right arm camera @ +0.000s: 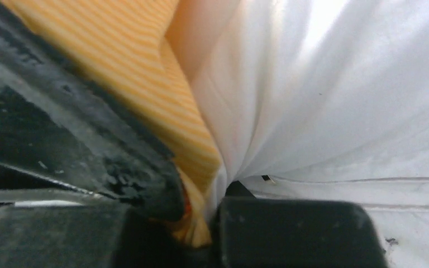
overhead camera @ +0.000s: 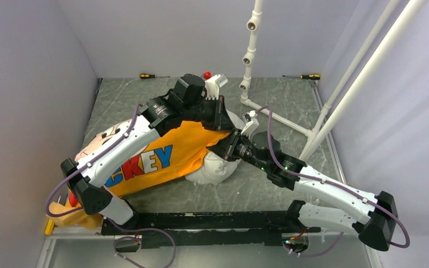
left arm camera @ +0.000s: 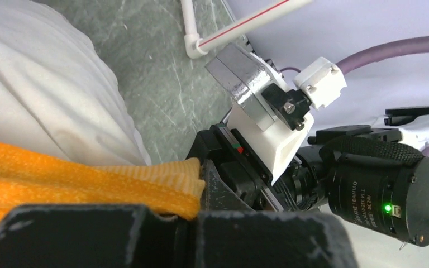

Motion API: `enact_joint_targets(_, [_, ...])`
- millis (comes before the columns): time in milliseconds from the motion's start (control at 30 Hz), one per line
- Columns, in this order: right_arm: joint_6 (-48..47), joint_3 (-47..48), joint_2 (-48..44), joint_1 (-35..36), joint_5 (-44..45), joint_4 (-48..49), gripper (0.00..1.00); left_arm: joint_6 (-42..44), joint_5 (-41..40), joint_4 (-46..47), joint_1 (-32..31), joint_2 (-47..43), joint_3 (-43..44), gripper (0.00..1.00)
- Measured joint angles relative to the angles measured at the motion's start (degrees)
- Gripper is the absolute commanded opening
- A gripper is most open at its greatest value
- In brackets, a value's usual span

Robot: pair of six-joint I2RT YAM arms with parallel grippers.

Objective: Put the pillow into the pillowcase
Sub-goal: Stuff the pillow into the pillowcase.

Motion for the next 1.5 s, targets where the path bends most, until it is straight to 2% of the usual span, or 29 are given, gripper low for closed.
enact_joint_targets(33, [0.22,-0.02,0.17,-0.13,0.39,1.05,0.00,-0.04,-0.42,0.11,0.09,0.00,0.22,0.31])
enact_joint_targets(67, [0.26,-0.04,0.28,-0.28,0.68,1.79,0.00,0.13,-0.83,-0.13,0.11,0.00,0.63,0.57])
enact_joint_targets(100, [0.22,-0.04,0.28,-0.33,0.79,2.34,0.00,0.94,-1.84,-0.39,0.11,0.00,1.33,0.76])
enact_joint_targets(167, [0.35,0.04,-0.39,-0.39,1.01,2.58,0.00,2.43,-3.72,-1.07,0.42,0.02,3.87,0.91])
enact_joint_targets(233, [1.27,0.68,-0.26,-0.42,0.96,1.68,0.00,3.82,-3.13,-2.40,-0.90,-0.04,8.26,0.98])
enact_joint_targets(333, [3.96,1.49,-1.73,-0.61,1.36,-1.29,0.00,7.43,-6.14,-9.22,-3.78,-1.86,14.14,0.99])
enact_joint_targets(567, [12.15,5.40,-4.09,-0.52,3.48,-9.60,0.00,15.50,-12.24,-19.12,-3.76,-5.99,26.14,0.99])
enact_joint_targets(733, [19.10,6.47,-2.71,-0.55,3.56,-8.79,0.00,17.73,-12.31,-24.17,-3.76,-8.94,27.98,0.91])
enact_joint_targets(867, [22.95,6.47,-2.29,-0.55,5.33,-7.63,0.00,19.15,-9.88,-28.09,-3.76,-11.37,21.09,0.85])
enact_joint_targets(1000, [22.93,8.22,-2.10,-0.83,9.07,-10.12,0.00,19.41,-10.16,-32.39,-3.80,-12.07,11.41,0.88])
enact_joint_targets(1133, [19.10,13.79,-0.26,-2.12,13.33,-14.86,0.00,18.38,-12.31,-33.68,-3.76,-12.04,1.53,0.94])
enact_joint_targets(1300, [12.92,22.03,6.25,-9.07,14.36,-18.10,0.00,17.94,-14.19,-32.65,-2.91,-12.11,-3.98,0.98])
enact_joint_targets(1400, [9.40,25.03,11.52,-14.01,13.73,-18.10,0.12,17.97,-14.27,-30.23,-0.44,-12.57,-7.13,0.98])
enact_joint_targets(1500, [6.40,27.06,16.83,-19.56,10.49,-17.70,0.47,17.90,-13.35,-26.51,3.15,-12.74,-11.06,0.98])
